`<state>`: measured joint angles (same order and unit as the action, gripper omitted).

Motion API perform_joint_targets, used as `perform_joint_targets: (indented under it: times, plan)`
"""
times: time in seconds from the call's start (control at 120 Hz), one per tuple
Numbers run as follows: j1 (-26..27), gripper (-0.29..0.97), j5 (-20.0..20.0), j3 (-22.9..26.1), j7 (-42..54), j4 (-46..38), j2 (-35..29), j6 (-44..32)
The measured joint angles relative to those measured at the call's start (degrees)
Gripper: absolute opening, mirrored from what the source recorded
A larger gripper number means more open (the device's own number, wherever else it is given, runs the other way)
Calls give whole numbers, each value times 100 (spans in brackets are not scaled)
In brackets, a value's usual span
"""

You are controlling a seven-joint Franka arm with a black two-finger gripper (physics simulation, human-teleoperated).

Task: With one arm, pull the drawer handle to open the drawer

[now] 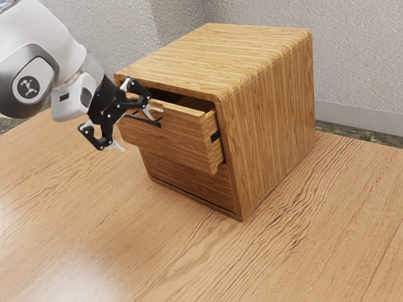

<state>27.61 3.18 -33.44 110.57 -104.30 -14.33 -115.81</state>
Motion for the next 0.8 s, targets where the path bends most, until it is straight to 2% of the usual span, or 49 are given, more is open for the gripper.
perform_joint_targets:
  times: [0.117, 0.175, 0.325, 0.4, 0.492, 0.558, 0.717, 0.8]
  plan:
    - [9, 61, 105, -5, 1, -164, -226, -15]
    - [17, 69, 156, -4, 2, -337, -361, -24]
    - [47, 70, 286, 2, 1, -822, -853, -34]
    - [58, 67, 411, -25, 1, -1076, -1304, -31]
    - [34, 68, 522, -332, 1, -1238, -2249, -26]
    - [20, 68, 565, -494, 1, -1260, -2614, -22]
    - [23, 68, 609, -622, -94, -1216, -2734, 61]
    - [6, 68, 675, -461, -574, -740, -2719, 702]
